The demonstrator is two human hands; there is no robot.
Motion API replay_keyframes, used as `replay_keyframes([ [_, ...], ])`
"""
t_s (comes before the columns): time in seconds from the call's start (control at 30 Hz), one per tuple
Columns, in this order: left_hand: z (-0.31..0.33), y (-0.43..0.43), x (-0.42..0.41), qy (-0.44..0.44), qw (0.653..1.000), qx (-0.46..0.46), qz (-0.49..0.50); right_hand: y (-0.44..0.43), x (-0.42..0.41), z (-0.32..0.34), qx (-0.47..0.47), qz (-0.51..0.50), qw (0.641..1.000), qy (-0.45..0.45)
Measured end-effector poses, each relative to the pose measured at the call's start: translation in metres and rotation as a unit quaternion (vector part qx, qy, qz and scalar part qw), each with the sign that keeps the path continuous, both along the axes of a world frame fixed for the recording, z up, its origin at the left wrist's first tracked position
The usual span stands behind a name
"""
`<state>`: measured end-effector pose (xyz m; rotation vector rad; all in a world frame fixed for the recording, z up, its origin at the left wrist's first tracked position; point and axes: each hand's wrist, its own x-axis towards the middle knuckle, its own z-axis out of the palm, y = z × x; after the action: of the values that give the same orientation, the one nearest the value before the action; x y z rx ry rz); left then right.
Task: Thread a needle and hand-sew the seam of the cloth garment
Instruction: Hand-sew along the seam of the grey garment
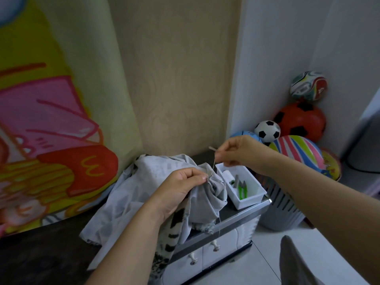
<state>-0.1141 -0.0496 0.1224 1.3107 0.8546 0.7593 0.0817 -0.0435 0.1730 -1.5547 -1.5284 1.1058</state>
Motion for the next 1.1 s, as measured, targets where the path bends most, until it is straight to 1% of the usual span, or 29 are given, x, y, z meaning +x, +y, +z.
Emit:
replay_keyframes([
  [0.03,0.0,0.0,0.001,-0.002,1.0,-0.001,0.001,0.002,0.0,0.002,-0.008,-0.043,0.996,0.074],
  [0.07,0.0,0.0,0.001,-0.003,1.0,-0.002,0.001,0.003,-0.001,0.004,-0.027,-0.073,0.983,0.164],
  [0.1,0.0,0.0,0.001,-0.004,1.0,-0.003,0.002,0.005,-0.002,0.005,-0.049,-0.091,0.963,0.251],
  [0.13,0.0,0.0,0.002,-0.004,1.0,-0.005,0.002,0.006,-0.004,0.007,-0.063,-0.1,0.941,0.316],
  [0.17,0.0,0.0,0.002,-0.004,1.0,-0.006,0.002,0.006,-0.005,0.009,-0.068,-0.104,0.926,0.356],
  [0.2,-0.001,0.0,0.002,-0.003,1.0,-0.007,0.002,0.007,-0.007,0.009,-0.065,-0.105,0.917,0.378],
  [0.27,-0.001,0.0,0.003,0.0,1.0,-0.007,0.004,0.009,-0.013,0.008,-0.038,-0.104,0.916,0.386],
  [0.3,-0.001,0.0,0.003,0.001,1.0,-0.006,0.003,0.011,-0.014,0.006,-0.018,-0.108,0.922,0.371],
  [0.4,-0.002,0.0,0.003,0.003,1.0,-0.007,0.002,0.014,-0.014,0.002,0.035,-0.135,0.947,0.289],
  [0.5,-0.003,0.0,0.003,0.004,1.0,-0.008,0.003,0.017,-0.013,0.0,0.063,-0.149,0.961,0.225],
  [0.57,-0.004,0.0,0.003,0.009,1.0,-0.004,0.0,0.02,-0.011,-0.002,0.083,-0.163,0.969,0.164],
  [0.67,-0.004,0.001,0.003,0.022,1.0,0.005,-0.004,0.022,-0.007,-0.003,0.121,-0.181,0.974,0.058],
  [0.8,-0.005,0.002,0.003,0.022,1.0,0.004,-0.002,0.026,-0.006,-0.007,0.143,-0.174,0.973,-0.053],
  [0.87,-0.005,0.002,0.003,0.018,1.0,0.004,-0.001,0.027,-0.006,-0.009,0.146,-0.159,0.972,-0.089],
  [1.0,-0.005,0.002,0.002,0.018,1.0,0.003,-0.005,0.029,-0.004,-0.014,0.155,-0.153,0.967,-0.132],
  [1.1,-0.006,0.003,0.003,0.02,1.0,0.007,-0.001,0.031,-0.001,-0.017,0.154,-0.159,0.964,-0.145],
])
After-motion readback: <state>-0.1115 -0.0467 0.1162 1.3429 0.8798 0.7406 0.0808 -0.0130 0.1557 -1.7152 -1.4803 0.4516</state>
